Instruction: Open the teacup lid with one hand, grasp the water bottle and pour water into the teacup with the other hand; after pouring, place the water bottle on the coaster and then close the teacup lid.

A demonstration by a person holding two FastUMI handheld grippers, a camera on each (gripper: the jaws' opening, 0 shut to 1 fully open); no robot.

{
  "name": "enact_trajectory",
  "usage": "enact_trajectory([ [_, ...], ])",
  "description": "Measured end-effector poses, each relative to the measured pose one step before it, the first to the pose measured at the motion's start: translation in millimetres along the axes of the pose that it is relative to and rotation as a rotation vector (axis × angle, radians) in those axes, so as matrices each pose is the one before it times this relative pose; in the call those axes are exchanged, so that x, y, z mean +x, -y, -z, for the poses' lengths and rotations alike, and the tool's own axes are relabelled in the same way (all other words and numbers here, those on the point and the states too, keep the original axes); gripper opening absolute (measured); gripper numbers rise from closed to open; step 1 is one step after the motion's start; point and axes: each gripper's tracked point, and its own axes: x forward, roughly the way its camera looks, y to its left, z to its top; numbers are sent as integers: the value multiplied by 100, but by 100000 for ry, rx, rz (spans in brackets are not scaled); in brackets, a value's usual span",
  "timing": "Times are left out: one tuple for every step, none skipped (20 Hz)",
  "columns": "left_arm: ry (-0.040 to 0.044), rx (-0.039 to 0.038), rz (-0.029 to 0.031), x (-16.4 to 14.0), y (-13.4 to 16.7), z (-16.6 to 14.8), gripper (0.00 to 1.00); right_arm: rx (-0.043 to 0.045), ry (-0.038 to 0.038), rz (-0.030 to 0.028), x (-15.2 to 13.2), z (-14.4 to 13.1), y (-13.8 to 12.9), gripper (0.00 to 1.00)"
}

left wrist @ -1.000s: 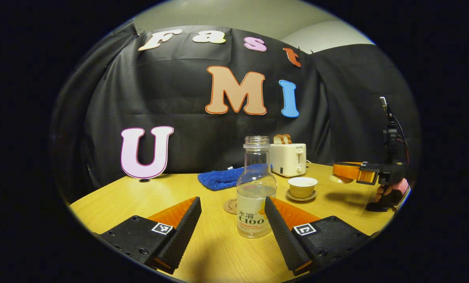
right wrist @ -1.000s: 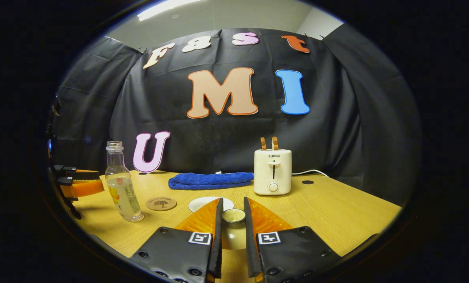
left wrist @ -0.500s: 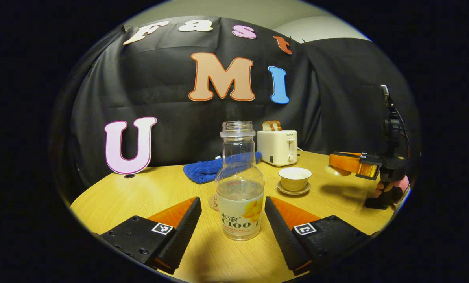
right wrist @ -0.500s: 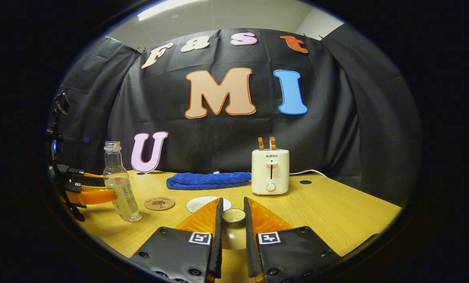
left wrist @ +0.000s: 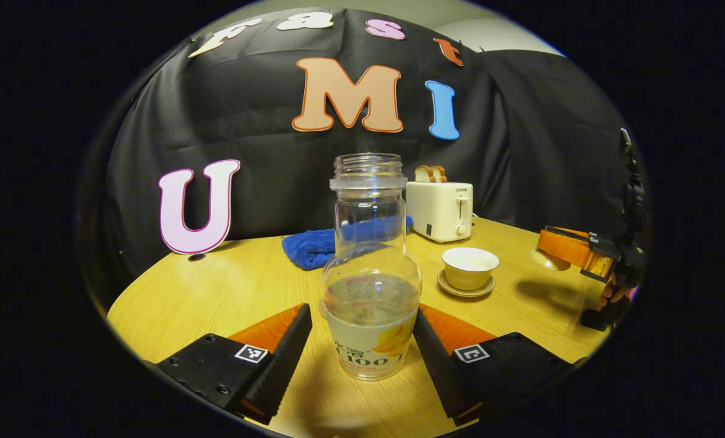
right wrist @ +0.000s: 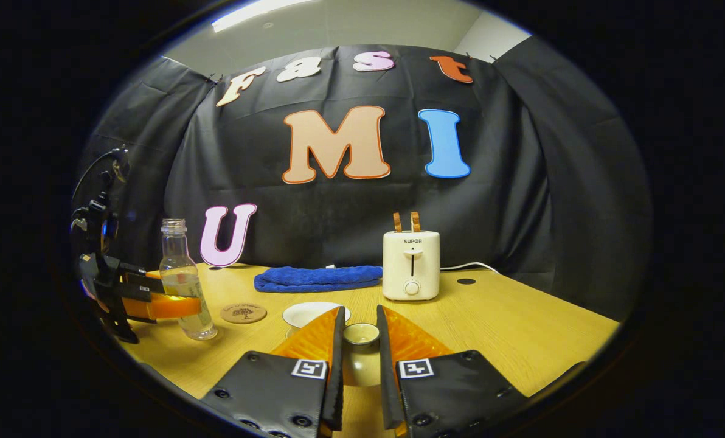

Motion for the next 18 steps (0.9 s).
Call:
enact_trajectory([
  [-349,-219,-638,301,31,28,94,-8,-127,137,-13,76,49,29],
  [-393,37,-506,162,-31,-2,93,-34,-137,134,-24,37,37,28],
  [-14,-201,-558,73,-23,-14,93,-15,-37,327,39,34,118,28],
  [-13,13,-71,57,47,-35,90,68,53,561,-80,-66,187,29],
  [17,106,-652,128,-20,-63,87,-61,-137,343,-61,71,90,29],
  [-231,-235,-1008,-30,-218,28,73,-47,-63,-473,-144,-17,-55,29],
  [4,-108,-299,-11,-88,-102,73,23,-55,-665,-85,-34,-79,28],
  [193,-82,-731,140,-61,-83,73,-5,35,-250,-208,-12,56,28],
  [-151,-142,-610,11,-143,62,72,-3,101,117,-112,-12,227,28],
  [185,-123,-801,-43,-151,44,71,-7,302,823,-184,-104,329,29],
  [-527,-228,-169,-19,4,32,71,-3,-231,927,19,40,324,29],
  [-77,627,-77,-60,50,-60,70,-81,53,369,-190,27,140,28],
  [-1268,1436,-357,33,55,-107,70,-44,243,849,-109,-97,103,29],
  [-1530,2652,-618,154,-39,138,70,25,-76,739,37,7,220,29],
  [-1618,3676,-1400,217,-185,-84,70,-18,95,211,-70,56,53,29],
  [-1506,3968,-1427,318,-308,-17,70,-47,17,-10,48,-48,-62,29],
  [-1938,4748,-1126,269,-161,-184,70,84,-217,-18,-15,79,4,29],
  [-1823,4565,-1100,328,-203,-41,70,21,-33,-469,27,-19,-39,29],
])
